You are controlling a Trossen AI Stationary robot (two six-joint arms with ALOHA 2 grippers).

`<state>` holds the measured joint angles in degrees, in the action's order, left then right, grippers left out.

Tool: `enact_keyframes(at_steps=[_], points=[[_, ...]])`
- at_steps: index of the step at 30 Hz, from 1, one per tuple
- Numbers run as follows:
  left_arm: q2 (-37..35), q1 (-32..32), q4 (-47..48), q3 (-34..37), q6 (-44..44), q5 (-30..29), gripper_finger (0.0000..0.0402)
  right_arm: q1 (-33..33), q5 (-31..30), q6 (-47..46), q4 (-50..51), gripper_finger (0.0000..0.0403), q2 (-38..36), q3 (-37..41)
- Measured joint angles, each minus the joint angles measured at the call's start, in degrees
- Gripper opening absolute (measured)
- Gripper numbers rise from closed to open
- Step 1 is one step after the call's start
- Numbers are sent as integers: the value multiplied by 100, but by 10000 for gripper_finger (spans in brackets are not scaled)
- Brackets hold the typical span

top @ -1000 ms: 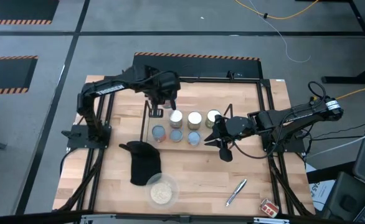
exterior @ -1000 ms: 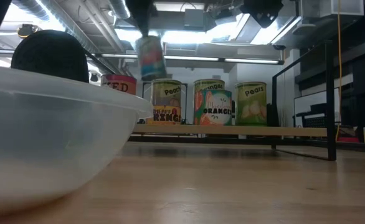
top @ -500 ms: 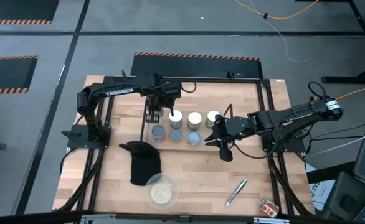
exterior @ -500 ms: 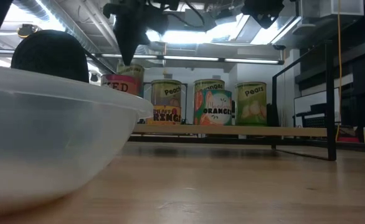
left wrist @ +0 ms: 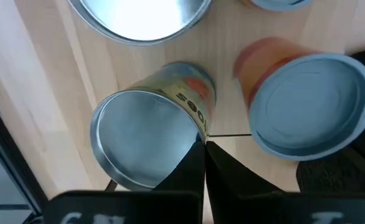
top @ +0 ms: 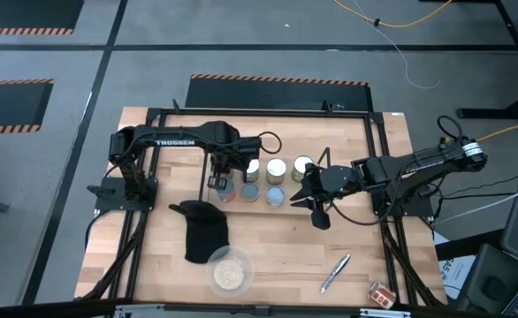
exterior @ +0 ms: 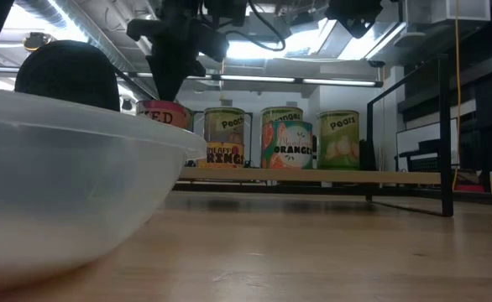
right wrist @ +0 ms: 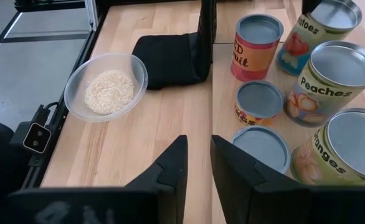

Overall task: Pick and place cans onto a shelf
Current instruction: Put the large canned tomatoes on the shelf, then put the small canned diced tomatoes on the shelf

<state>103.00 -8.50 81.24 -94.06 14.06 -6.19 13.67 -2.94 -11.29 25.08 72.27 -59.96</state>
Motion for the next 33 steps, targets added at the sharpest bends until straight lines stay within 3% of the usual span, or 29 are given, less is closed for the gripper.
enact_keyframes(at_steps=[7,20,28,33], points=[[0,9,-7,2,-185,-7,4,2,0,-4,0,74,0,0],[0,5,12,4,-164,-4,68,2,0,-17,0,74,0,0],[-231,108,154,-323,-349,-33,66,40,127,-136,7,75,-20,0],[-630,368,54,-520,-936,-31,69,295,157,-402,66,74,-302,-10]])
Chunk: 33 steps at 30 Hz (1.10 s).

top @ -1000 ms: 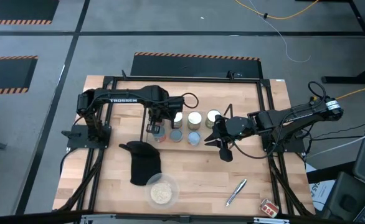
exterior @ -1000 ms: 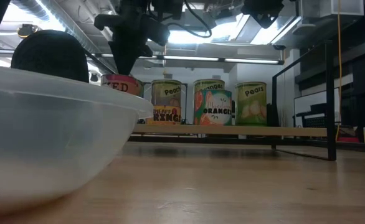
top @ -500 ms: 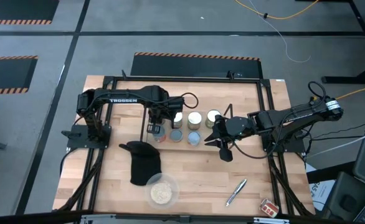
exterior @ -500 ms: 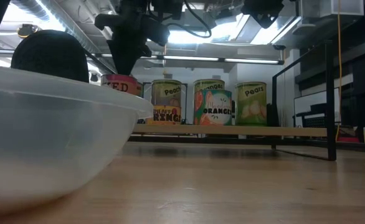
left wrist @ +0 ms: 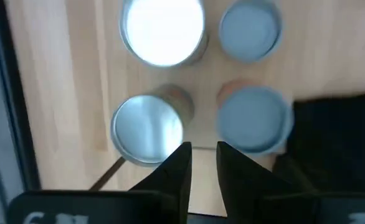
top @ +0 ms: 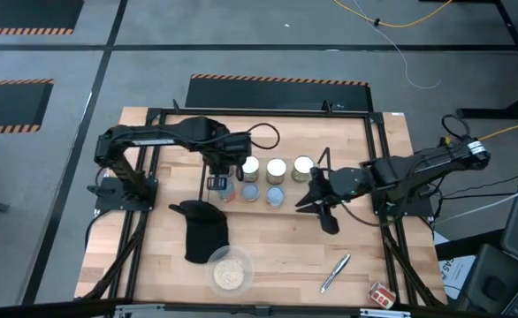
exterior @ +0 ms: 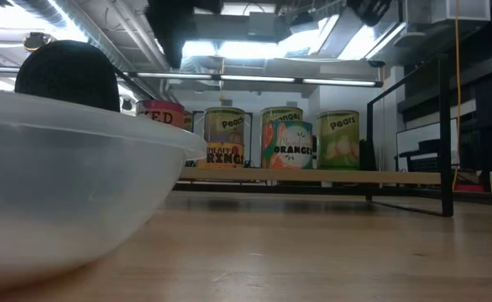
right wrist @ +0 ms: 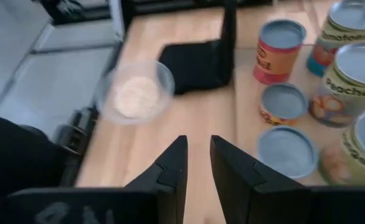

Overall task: Pick and place cans onto a shelf
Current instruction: Put the small canned diced tomatoes on the shelf

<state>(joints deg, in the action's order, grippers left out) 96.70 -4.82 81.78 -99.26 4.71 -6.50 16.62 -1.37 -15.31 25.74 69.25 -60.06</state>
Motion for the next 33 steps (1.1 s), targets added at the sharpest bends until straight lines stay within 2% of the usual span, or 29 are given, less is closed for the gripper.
enact_keyframes(at_steps=[6,14,20,23,27,33], points=[[-379,661,-717,72,-896,-35,65,612,15,-1078,33,74,-508,-12],[-430,1713,-2708,402,-909,-643,64,1825,14,-2769,57,75,-548,-12],[-429,2155,-3879,836,-876,-644,64,2726,-111,-3841,90,75,-264,-10],[-425,2299,-4164,1080,-892,-636,64,3086,-368,-4355,90,74,-17,-8],[-427,2449,-4276,1360,-914,-632,64,3475,-399,-5219,81,74,380,-6],[-425,2602,-4301,1586,-1245,-630,64,4057,170,-6603,-23,74,981,1]])
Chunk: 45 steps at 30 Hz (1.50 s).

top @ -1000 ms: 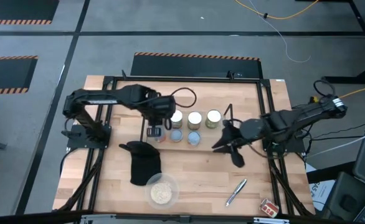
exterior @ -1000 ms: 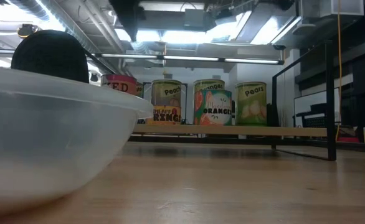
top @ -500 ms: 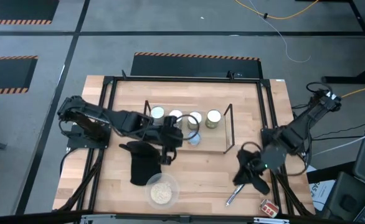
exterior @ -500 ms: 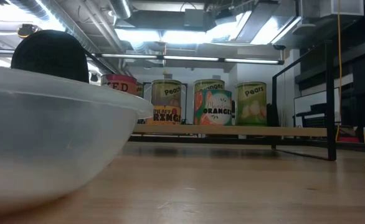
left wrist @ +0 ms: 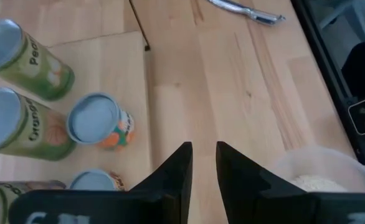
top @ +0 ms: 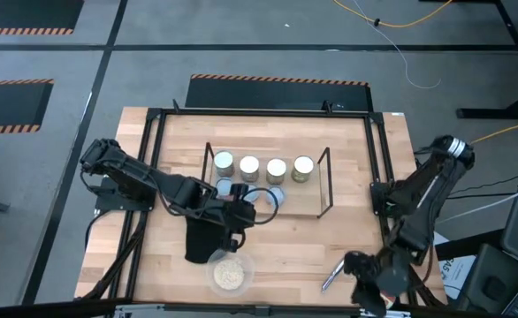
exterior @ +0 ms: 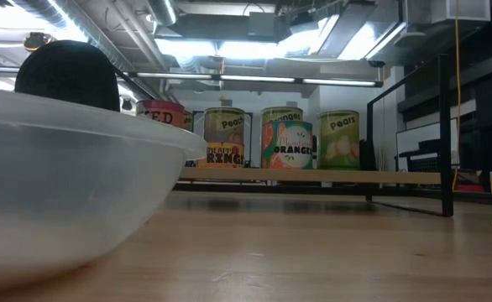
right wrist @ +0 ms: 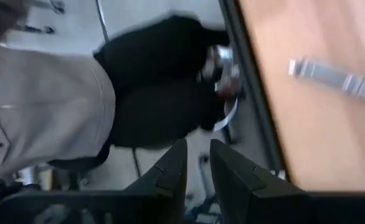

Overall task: Pick and place cans onto a shelf
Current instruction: Put the small canned diced tomatoes on the shelf

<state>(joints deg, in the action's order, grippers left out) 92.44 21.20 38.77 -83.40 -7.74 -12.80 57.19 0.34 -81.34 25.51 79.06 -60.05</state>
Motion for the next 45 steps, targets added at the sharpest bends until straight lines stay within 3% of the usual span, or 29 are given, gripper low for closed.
enact_keyframes(at_steps=[11,24,34,45], points=[[0,113,-318,152,-112,-2,64,730,1162,-2025,60,74,943,0],[0,110,-652,152,-90,-4,64,765,1285,-2042,1530,74,1211,0],[0,110,-650,152,-90,-4,64,764,991,-1996,1713,74,1211,0],[0,110,-650,152,-90,-2,64,765,1202,-2090,1763,74,1211,0]])
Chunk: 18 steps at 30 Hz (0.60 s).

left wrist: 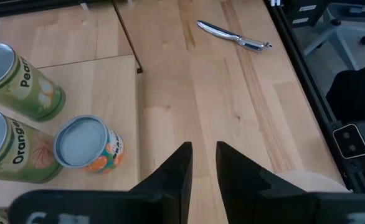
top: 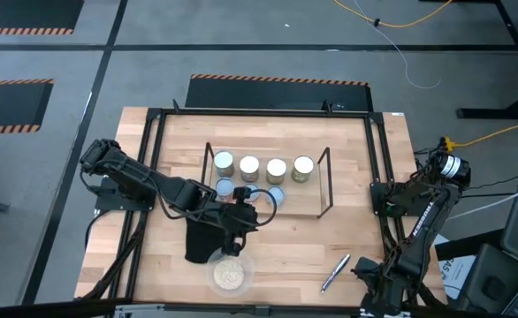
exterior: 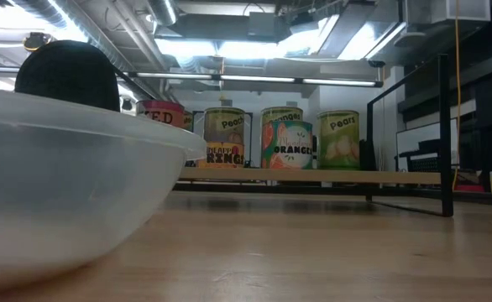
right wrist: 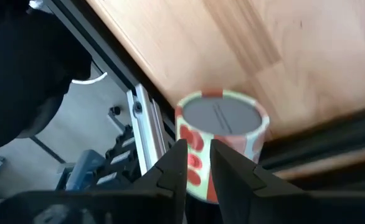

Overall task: Pick and place cans onto a shelf
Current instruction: Put the small canned diced tomatoes on the shelf

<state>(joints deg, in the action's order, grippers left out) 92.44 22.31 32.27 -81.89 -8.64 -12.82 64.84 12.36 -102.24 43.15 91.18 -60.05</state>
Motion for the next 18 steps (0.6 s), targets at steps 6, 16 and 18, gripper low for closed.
enact_keyframes(at_steps=[6,16,18], points=[[0,0,0,0,0,0,64,57,96,-142,18,74,-2,0],[0,0,0,0,0,0,64,85,-70,-164,-9,74,96,-1],[0,0,0,0,0,0,64,85,-65,-171,-26,74,149,-14]])
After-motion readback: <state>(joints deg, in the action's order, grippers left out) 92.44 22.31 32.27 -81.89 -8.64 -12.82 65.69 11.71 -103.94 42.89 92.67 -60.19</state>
